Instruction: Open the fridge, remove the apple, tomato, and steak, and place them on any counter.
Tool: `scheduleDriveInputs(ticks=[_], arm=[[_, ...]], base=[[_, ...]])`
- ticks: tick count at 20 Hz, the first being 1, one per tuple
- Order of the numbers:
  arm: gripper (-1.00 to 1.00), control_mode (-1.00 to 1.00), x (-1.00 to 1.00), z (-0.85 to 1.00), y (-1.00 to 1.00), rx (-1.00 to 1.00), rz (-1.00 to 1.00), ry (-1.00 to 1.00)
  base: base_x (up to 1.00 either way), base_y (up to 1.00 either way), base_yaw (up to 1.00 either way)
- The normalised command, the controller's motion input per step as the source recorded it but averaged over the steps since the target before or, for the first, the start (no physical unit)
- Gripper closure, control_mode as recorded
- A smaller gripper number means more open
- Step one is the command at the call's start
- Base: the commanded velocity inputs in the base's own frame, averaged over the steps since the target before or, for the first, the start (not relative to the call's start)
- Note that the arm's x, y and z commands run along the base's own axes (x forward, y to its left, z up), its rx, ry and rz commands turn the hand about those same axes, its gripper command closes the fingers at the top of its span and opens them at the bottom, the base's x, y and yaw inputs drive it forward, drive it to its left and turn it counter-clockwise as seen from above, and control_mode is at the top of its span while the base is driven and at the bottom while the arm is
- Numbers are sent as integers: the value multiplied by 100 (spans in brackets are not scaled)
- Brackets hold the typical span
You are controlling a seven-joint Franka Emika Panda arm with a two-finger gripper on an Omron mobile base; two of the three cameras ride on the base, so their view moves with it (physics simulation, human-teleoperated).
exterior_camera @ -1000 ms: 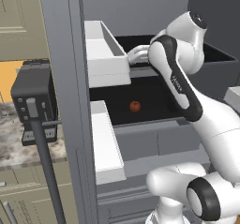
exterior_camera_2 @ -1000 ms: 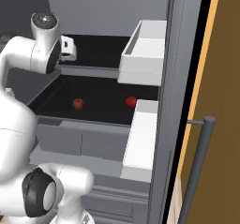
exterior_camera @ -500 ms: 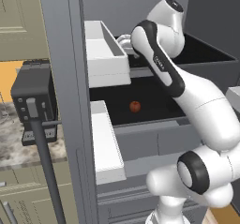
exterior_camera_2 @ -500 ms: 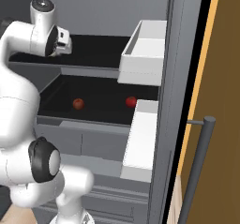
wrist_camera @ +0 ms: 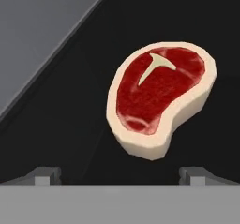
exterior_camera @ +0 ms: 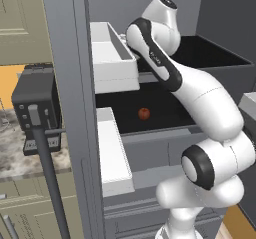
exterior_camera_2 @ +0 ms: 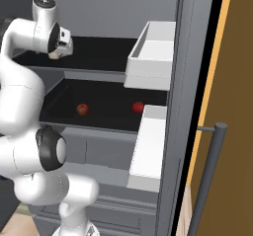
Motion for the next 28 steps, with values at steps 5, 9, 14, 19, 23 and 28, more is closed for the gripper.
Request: scheduleDriveInputs(ticks=[5, 9, 14, 19, 23, 28], arm=[[-100, -100, 37, -11, 10, 0, 0, 0], [-100, -100, 30, 0, 0, 0, 0, 1], [-100, -100, 13, -3, 10, 0, -2, 1], [-100, -100, 0, -8, 0, 0, 0, 0], [100, -100, 0, 0, 0, 0, 0, 0], [100, -100, 0, 0, 0, 0, 0, 0]], base=[[0, 0, 0], [0, 0, 0], [0, 0, 0], [0, 0, 0], [0, 0, 0], [0, 0, 0]])
